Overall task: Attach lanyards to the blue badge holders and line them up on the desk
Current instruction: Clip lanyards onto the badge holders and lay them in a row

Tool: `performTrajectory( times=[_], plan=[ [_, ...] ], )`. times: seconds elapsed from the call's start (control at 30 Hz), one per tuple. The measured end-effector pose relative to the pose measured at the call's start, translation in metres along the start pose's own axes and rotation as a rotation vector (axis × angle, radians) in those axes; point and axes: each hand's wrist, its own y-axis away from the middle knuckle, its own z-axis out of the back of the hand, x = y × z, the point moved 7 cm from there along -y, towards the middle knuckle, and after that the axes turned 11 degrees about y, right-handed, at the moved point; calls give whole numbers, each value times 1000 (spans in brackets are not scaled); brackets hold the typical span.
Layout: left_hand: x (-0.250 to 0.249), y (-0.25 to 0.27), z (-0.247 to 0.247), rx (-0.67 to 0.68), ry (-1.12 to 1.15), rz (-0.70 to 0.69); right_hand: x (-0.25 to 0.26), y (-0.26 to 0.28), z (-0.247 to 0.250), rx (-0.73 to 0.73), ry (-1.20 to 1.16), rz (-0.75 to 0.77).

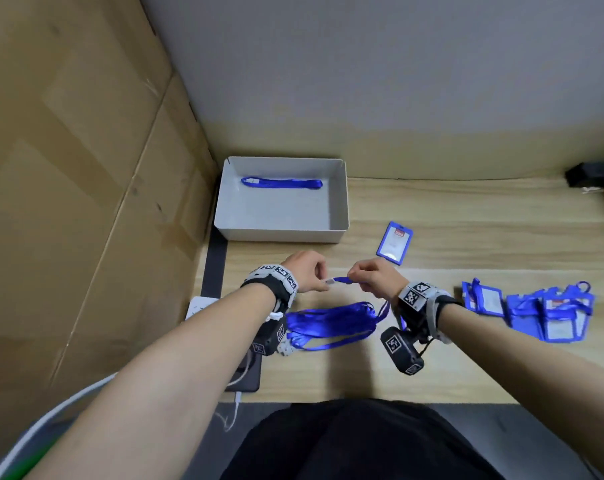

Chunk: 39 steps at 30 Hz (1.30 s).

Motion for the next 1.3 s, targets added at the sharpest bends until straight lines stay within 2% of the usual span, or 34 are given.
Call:
performTrajectory(
  times=[0.13, 0.23, 0.43, 0.53, 0.63, 0.77, 0.87, 0.93, 1.07, 1.13, 1.23, 1.3],
  plan=[
    [-27, -22, 21, 62, 86, 7, 16, -3, 56, -97, 28, 21],
    [-51, -40, 38, 44, 66, -3, 24, -1, 99, -162, 19, 31],
    [-65, -73, 52, -36, -197, 120, 19, 1, 175, -251, 169, -5],
    [-73, -83, 50, -28, -221, 179, 13, 3, 208, -305, 205, 9],
    [-85, -91, 38, -29, -20, 184, -4, 5, 236, -343, 277, 27],
    [-107, -105, 9, 6, 218, 168, -58, 6, 266, -349, 491, -83],
    [-121, -115, -15, 20, 304, 169, -95, 2, 268, -231, 571, -138],
    [-133, -119, -27, 23, 321, 143, -106, -1, 261, -144, 548, -118],
    [-152, -128, -46, 4, 390, 72, -103, -9, 233, -78, 216, -1],
    [-159, -133, -54, -9, 423, 67, -94, -11, 220, -58, 135, 47],
    [-165, -141, -62, -23, 415, 70, -90, -18, 213, -96, 398, 143],
    [-167, -146, -65, -35, 399, 77, -93, -22, 212, -107, 457, 178]
  ],
)
